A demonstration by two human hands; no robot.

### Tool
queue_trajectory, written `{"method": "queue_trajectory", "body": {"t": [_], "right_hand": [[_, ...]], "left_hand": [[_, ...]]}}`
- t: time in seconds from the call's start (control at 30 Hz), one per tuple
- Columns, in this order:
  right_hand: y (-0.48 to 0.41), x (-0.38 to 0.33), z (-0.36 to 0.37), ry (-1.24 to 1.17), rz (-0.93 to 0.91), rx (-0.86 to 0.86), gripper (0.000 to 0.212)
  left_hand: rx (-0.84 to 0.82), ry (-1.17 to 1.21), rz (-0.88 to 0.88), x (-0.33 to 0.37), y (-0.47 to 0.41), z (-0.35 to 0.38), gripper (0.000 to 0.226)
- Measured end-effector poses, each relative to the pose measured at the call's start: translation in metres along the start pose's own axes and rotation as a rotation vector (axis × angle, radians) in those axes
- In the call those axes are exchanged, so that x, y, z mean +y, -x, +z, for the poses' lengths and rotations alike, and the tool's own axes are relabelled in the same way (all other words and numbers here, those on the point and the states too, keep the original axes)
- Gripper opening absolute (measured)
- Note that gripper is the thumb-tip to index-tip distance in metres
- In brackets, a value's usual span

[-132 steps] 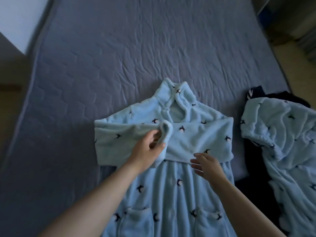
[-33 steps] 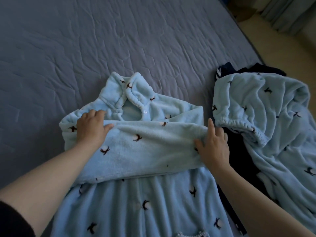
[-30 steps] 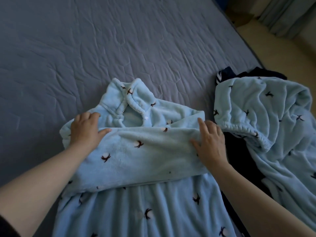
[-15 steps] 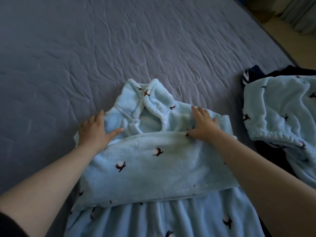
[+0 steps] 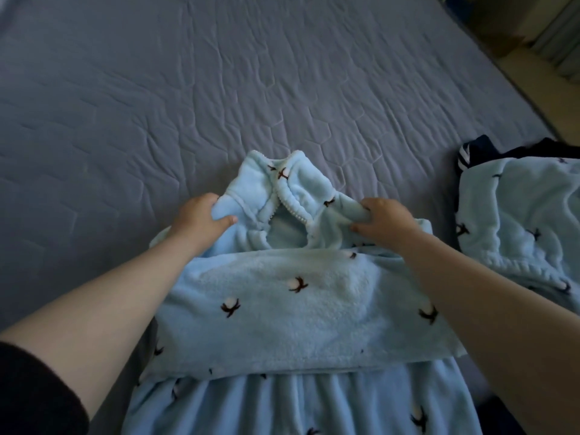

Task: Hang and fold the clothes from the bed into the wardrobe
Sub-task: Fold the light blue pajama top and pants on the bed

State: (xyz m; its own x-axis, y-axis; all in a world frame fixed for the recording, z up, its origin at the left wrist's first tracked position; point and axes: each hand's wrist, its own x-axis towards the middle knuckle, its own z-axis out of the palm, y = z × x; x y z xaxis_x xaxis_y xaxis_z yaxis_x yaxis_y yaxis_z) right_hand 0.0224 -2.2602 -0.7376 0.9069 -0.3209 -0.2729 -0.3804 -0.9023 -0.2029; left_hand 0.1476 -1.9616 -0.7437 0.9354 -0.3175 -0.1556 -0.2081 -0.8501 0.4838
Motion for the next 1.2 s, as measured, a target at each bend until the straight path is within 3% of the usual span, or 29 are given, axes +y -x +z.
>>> {"method": "queue_trajectory", "body": {"t": [0.1,0.3,0.53,0.77,0.9,1.0,1.1,1.2], "right_hand": [[0.019,0.005,-0.008,-0.053,-0.010,0.077,0.021],[0.069,0.004,-0.034,-0.148,0.022,0.113,0.022],[0.173,-0.004,-0.053,-0.170,0.018,0.182,0.019],[0.297,-0.006,-0.037,-0.063,0.050,0.052,0.019],[0.361,-0.008,0.000,0.040,0.133,-0.160,0.017],[0.383,-0.009,0.022,0.023,0.227,-0.303,0.036],[0.401,-0.021,0.045,-0.054,0.237,-0.346,0.058],[0.411,-0.038,0.061,-0.184,0.172,-0.356,0.066]], "left_hand": [[-0.013,0.027,0.001,0.001,0.005,-0.009,0.029],[0.009,0.032,0.091,0.007,0.036,-0.042,0.027],[0.009,0.025,0.156,0.012,0.129,-0.079,0.027],[-0.117,-0.122,0.217,0.000,0.261,-0.089,0.028],[-0.400,-0.247,0.162,-0.025,0.326,-0.065,0.038],[-0.536,-0.216,0.075,-0.039,0.354,-0.045,0.054],[-0.515,-0.062,0.028,-0.043,0.371,-0.030,0.056],[-0.532,0.017,0.035,-0.041,0.381,-0.019,0.052]]}}
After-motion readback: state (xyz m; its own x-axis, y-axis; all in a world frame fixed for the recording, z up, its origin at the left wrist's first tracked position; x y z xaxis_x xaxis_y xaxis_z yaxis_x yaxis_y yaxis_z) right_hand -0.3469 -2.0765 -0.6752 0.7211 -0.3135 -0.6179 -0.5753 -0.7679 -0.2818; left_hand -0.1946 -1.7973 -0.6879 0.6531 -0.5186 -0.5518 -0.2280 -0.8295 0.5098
